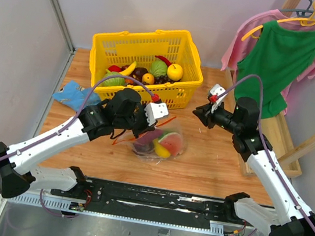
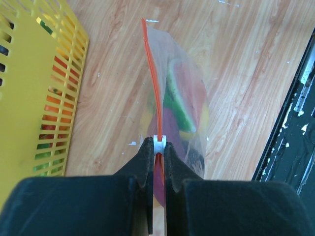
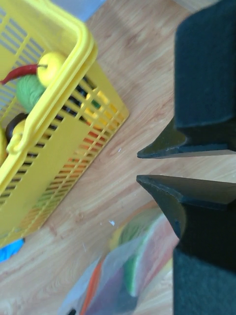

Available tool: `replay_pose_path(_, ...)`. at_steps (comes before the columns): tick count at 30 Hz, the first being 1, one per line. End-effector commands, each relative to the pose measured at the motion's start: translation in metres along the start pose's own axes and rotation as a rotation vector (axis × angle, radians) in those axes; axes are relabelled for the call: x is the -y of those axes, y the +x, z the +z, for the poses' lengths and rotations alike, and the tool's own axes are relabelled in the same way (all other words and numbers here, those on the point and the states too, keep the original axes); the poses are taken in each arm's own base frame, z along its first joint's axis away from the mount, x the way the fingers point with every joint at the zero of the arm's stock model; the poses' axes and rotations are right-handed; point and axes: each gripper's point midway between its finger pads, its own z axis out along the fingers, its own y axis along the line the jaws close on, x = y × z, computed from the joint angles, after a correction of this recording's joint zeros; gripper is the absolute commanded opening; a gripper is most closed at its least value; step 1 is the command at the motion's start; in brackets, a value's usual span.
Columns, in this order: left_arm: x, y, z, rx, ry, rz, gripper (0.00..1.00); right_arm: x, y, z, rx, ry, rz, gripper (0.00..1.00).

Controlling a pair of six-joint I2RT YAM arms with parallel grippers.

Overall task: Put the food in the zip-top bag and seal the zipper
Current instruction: Zip the zipper food storage bag at the center of the board.

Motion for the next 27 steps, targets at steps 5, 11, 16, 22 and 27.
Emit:
replay_pose_path(5,0.000,-0.017,0.003,0.038,0.023,0.044,0.00,-0.065,-0.035,-0.012,0.151,-0.381,-0.127,0.46)
replay_pose_path(11,0.002,-0.026,0.006,0.059,0.053,0.073,0.00,-0.093,-0.043,-0.007,0.169,-0.536,-0.167,0.60)
replay_pose_path(16,0.002,-0.031,0.007,0.070,0.063,0.084,0.00,-0.108,-0.038,0.005,0.136,-0.623,-0.197,0.59)
replay_pose_path(22,0.003,-0.036,0.006,0.086,0.068,0.087,0.00,-0.116,-0.031,0.017,0.114,-0.674,-0.201,0.51)
replay_pose_path(27,0.004,-0.039,0.004,0.098,0.074,0.088,0.00,-0.115,-0.022,0.026,0.084,-0.679,-0.193,0.41)
